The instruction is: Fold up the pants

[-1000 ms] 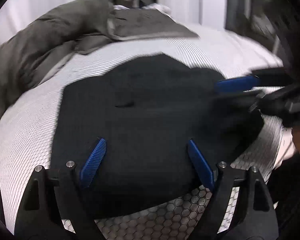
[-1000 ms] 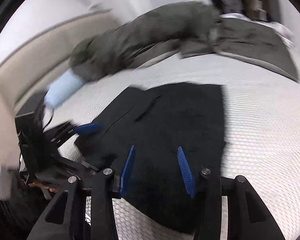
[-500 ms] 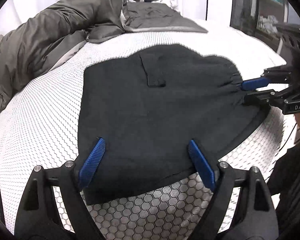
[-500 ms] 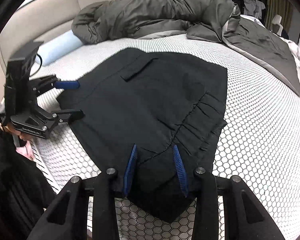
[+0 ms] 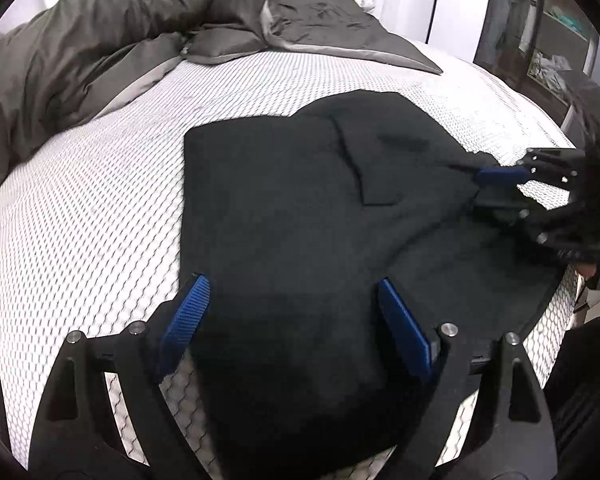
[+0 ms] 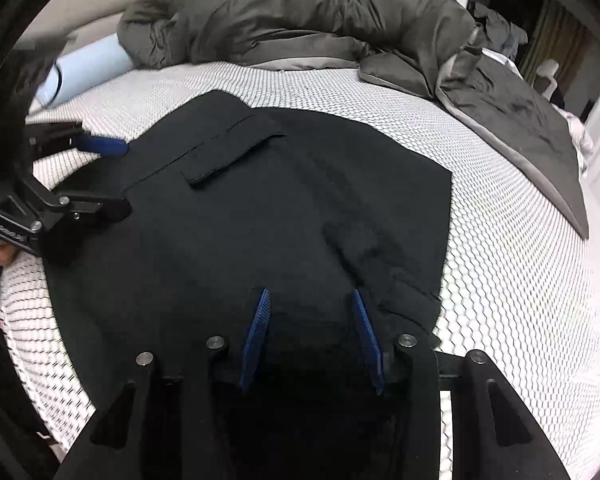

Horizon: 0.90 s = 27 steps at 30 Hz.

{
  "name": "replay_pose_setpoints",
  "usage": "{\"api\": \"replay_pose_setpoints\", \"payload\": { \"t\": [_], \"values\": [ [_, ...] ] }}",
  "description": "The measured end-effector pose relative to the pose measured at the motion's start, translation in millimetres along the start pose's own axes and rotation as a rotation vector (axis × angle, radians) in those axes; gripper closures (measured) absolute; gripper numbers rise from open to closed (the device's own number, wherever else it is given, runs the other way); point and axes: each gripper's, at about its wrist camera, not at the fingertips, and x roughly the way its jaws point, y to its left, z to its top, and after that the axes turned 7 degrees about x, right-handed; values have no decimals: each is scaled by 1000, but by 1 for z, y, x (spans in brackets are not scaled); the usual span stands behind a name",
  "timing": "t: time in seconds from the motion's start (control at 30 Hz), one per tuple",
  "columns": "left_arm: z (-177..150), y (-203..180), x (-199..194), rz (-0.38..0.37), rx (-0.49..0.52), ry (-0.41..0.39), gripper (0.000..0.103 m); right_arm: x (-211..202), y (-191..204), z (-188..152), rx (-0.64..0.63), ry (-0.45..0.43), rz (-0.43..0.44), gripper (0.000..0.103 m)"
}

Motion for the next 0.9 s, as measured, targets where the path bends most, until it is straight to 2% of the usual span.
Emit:
{"api": "replay_pose_setpoints", "payload": {
  "t": [0.1, 0.13, 0.23, 0.33, 0.4, 0.43, 0.47, 0.5, 0.6, 0.67, 0.7, 0.73, 0.8, 0.9],
  "values": [
    [-1, 8, -13, 12, -35, -7, 18, -13, -6, -7, 1, -19, -8, 61],
    [0, 9, -18, 14, -44, -23, 18, -17, -9, -7, 21, -24, 14, 60],
    [13, 11, -39, -13, -62, -118, 18, -34, -21, 4, 122, -81, 90, 59],
    [40, 3, -30, 2, -4, -122, 19, -31, -26, 25, 140, -107, 35, 59],
    [55, -5, -12, -10, 54, -81, 38, -15, -24, 38, 122, -77, 34, 59],
    [61, -10, 0, -18, 78, -38, 60, -10, -23, 42, 108, -63, 36, 59],
    [64, -12, 14, -19, 92, 16, 78, 0, -22, 49, 84, -46, 40, 59],
    [65, -11, 29, -17, 104, 63, 79, 8, -22, 54, 70, -30, 39, 59],
    [64, -8, 40, -38, 121, 75, 80, 32, -21, 63, 35, 48, 51, 59],
    [64, 1, 39, -82, 103, 68, 85, 48, -23, 54, -8, 99, -22, 59],
    [63, 5, 38, -82, 98, 69, 90, 51, -29, 47, -27, 104, -63, 59],
    [60, 10, 36, -66, 96, 71, 96, 48, -35, 42, -15, 102, -70, 59],
    [58, 20, 34, -80, 65, 67, 97, 40, -54, 37, 28, 109, -56, 57],
    [55, 26, 31, -37, 52, 68, 97, 34, -67, 32, 63, 98, -38, 48]
  ]
}}
